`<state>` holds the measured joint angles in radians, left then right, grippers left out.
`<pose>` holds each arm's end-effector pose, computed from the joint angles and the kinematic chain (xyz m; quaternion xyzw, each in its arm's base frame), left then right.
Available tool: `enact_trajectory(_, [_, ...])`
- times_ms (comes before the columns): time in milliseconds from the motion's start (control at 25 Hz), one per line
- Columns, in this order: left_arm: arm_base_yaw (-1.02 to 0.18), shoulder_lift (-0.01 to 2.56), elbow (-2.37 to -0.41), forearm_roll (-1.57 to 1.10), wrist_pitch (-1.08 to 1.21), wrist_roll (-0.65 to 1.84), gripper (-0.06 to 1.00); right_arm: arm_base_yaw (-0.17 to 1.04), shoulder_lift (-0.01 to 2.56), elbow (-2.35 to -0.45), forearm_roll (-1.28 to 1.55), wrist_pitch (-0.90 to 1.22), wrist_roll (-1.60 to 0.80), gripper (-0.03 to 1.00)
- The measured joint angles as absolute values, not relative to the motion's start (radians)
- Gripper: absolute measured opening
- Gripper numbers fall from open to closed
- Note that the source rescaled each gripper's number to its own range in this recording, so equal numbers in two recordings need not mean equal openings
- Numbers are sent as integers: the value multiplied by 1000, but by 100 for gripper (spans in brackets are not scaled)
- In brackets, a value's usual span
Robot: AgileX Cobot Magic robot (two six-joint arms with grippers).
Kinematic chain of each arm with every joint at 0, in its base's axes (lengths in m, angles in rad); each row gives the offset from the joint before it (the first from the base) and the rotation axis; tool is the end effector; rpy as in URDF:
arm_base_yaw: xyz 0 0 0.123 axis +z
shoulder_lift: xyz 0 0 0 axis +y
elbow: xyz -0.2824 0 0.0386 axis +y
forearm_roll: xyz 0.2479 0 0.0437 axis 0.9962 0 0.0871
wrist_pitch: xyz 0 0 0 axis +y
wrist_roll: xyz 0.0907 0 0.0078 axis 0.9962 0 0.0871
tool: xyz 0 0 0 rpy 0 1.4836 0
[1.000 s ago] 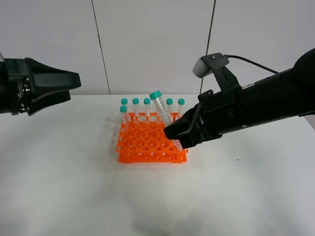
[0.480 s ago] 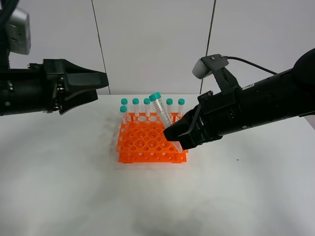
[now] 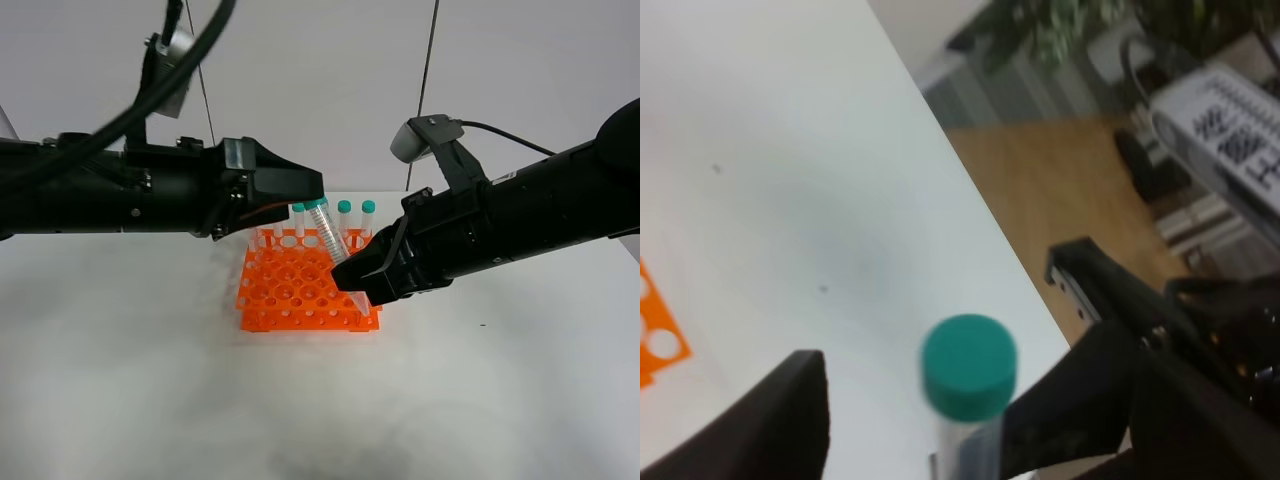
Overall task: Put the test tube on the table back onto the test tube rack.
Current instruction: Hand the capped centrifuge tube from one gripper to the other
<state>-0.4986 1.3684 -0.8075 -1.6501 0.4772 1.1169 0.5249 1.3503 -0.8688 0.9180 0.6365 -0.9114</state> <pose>0.2326 -0.1743 0.2786 0.1087 0.8213 -0.4327 0.3555 0.2127 0.1729 0.2724 -0.3628 0.8304 0.2964 0.3017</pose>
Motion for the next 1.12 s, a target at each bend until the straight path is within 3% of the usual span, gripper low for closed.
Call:
enact_trajectory(240, [-565,1434,-866,-1654,450,1119,94,525,1350,-869,918,638,-904,0])
enact_trajectory(1000, [-570,1439,-875,-1655,412,1119,94,525,1350,-869,903,639,-848,0])
enact_trajectory(1120, [-570,1439,-875,-1655,410,1119,84,525,1350,-869,903,638,-839,0])
